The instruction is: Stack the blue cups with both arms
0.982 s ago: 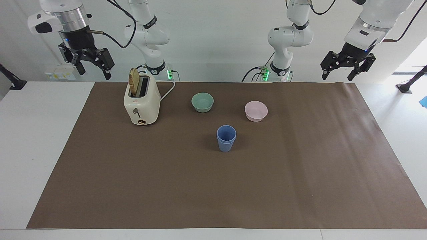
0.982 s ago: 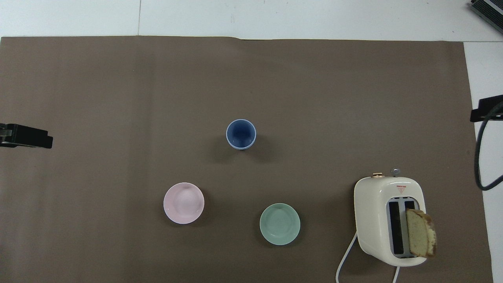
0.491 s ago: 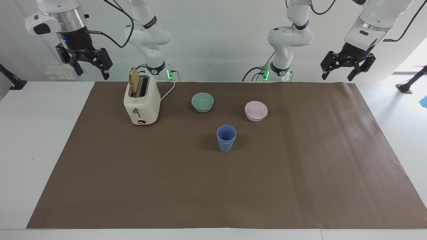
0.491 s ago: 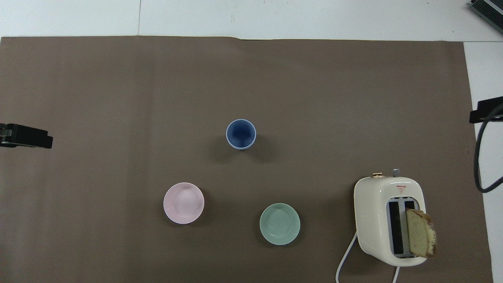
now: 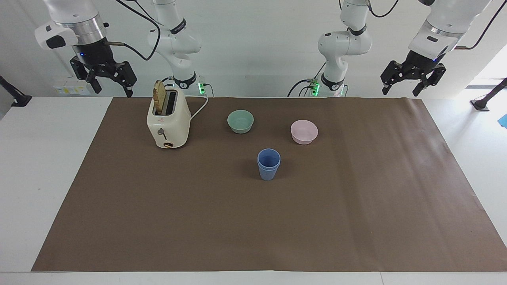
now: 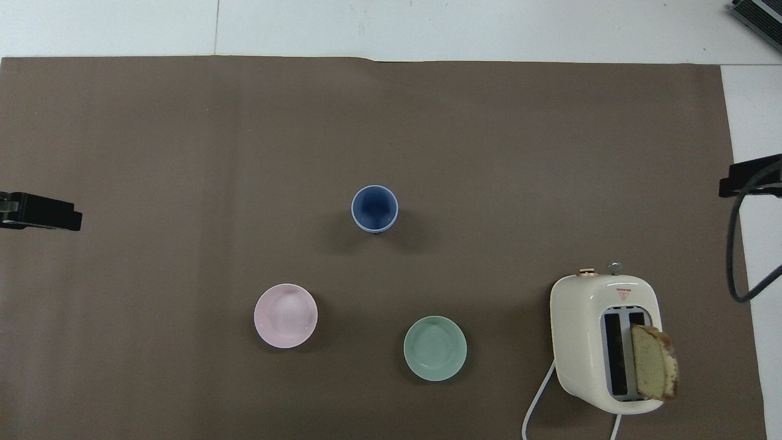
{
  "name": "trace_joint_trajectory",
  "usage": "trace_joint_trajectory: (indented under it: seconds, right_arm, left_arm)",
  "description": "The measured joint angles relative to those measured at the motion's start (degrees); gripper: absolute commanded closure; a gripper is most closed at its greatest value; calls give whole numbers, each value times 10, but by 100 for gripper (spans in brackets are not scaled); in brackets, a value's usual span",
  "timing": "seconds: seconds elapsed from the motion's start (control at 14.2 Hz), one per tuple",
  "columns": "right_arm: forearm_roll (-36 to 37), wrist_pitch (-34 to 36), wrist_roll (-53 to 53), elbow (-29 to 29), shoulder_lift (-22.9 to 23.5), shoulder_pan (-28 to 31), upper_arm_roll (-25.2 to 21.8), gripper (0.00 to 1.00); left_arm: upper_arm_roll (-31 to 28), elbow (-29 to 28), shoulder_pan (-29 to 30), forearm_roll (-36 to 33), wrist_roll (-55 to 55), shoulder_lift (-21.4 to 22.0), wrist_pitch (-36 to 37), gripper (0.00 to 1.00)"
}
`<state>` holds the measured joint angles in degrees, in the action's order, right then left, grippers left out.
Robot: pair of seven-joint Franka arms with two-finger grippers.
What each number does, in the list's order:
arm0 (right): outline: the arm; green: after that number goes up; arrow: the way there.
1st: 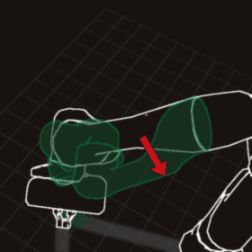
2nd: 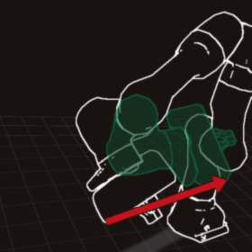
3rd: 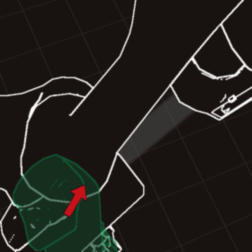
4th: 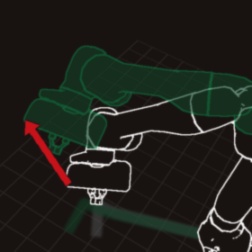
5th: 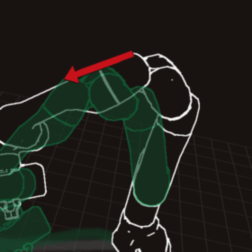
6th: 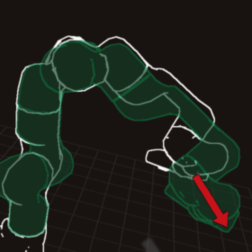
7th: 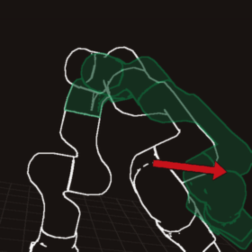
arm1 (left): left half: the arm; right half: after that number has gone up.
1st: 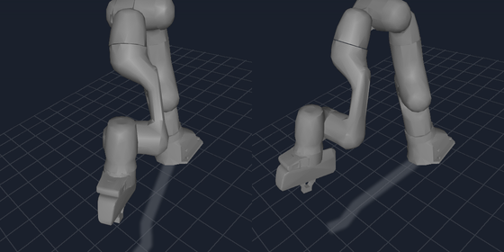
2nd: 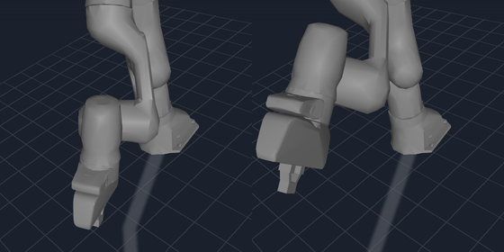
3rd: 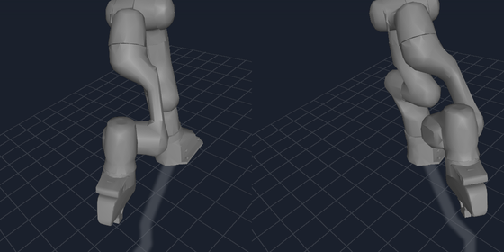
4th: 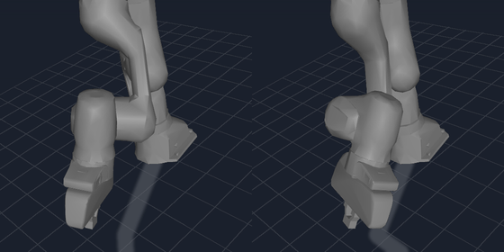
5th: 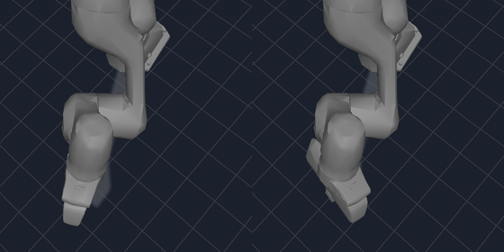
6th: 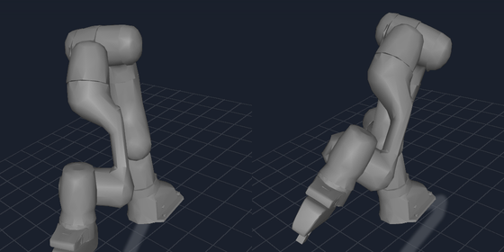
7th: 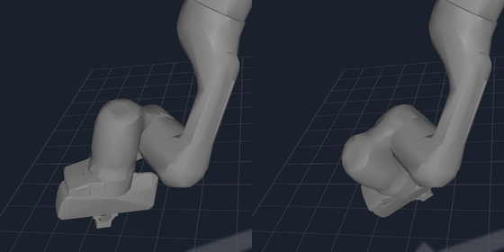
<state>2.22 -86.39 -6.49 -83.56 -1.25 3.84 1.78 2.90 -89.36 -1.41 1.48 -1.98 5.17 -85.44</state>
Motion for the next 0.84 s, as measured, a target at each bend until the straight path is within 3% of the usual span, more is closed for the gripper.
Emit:
trace_joint_trajectory:
  seconds: [0.84]
  right_arm:
    - [-19, 0, 1, -5, -4, 0, 4, 0]
  left_arm:
    - [0, 0, 0, 0, 0, 0, 0, 0]
